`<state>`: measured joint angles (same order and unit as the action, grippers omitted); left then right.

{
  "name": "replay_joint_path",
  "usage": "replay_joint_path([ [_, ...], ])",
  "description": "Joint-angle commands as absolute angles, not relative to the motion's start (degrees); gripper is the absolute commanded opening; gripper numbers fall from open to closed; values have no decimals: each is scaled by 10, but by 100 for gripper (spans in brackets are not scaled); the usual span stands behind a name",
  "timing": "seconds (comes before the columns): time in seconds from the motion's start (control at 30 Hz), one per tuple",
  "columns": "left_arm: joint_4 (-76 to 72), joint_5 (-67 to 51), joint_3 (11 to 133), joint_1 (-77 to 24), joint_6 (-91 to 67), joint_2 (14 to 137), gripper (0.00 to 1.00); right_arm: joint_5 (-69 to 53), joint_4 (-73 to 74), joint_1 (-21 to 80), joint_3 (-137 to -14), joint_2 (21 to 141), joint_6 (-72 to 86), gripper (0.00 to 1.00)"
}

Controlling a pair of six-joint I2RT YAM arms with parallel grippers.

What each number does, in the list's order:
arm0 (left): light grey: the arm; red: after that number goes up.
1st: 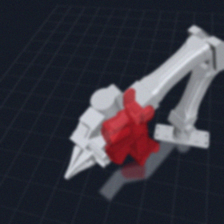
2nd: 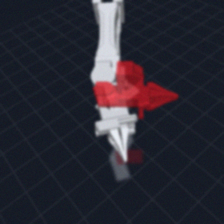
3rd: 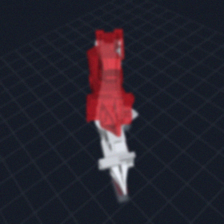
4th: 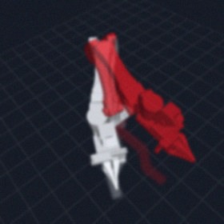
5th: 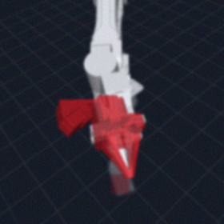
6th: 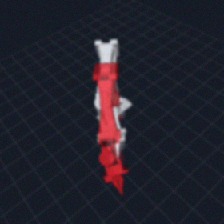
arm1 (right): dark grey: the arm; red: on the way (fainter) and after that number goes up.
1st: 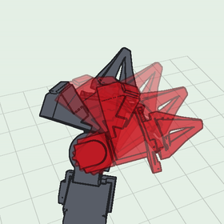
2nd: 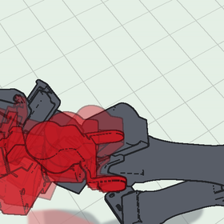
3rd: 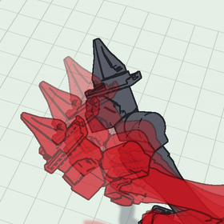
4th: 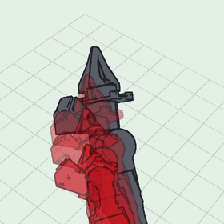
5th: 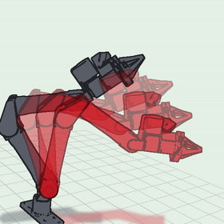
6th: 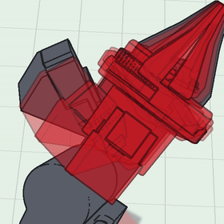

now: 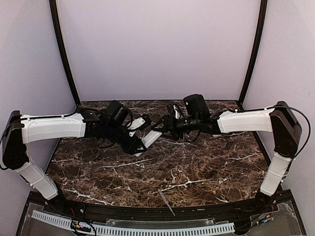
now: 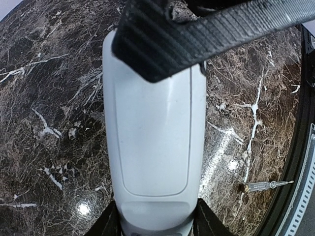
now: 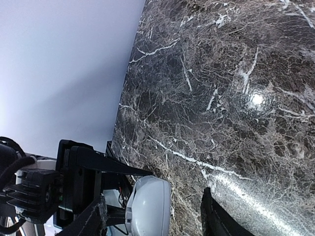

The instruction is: Unload the batteries from the remote control

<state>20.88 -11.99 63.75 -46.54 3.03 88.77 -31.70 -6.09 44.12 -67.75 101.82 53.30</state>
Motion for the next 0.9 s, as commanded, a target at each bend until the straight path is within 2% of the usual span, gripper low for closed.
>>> replay_joint_path([
  [0.0, 197, -111, 633, -470, 38, 866, 29, -332, -75, 449, -694, 1034, 542, 59],
  [0.27, 199, -96, 631, -477, 46, 870, 29, -348, -110, 450, -688, 1053, 579, 33],
  [0.53, 199, -77, 632, -483, 41, 875, 31, -333, -117, 450, -678, 1045, 587, 1],
  [0.6, 194, -74, 634, -483, 27, 872, 44, -321, -124, 449, -669, 1034, 588, 0],
  [0.63, 193, -73, 634, -483, 13, 867, 58, -312, -128, 449, -664, 1026, 586, 0],
  [0.7, 186, -69, 635, -481, -8, 854, 77, -294, -147, 446, -649, 1005, 582, 0],
  [0.8, 165, -88, 635, -463, -57, 822, 90, -266, -181, 438, -617, 966, 572, 0],
  [0.87, 134, -127, 626, -440, -109, 797, 92, -250, -200, 434, -598, 937, 557, 0],
])
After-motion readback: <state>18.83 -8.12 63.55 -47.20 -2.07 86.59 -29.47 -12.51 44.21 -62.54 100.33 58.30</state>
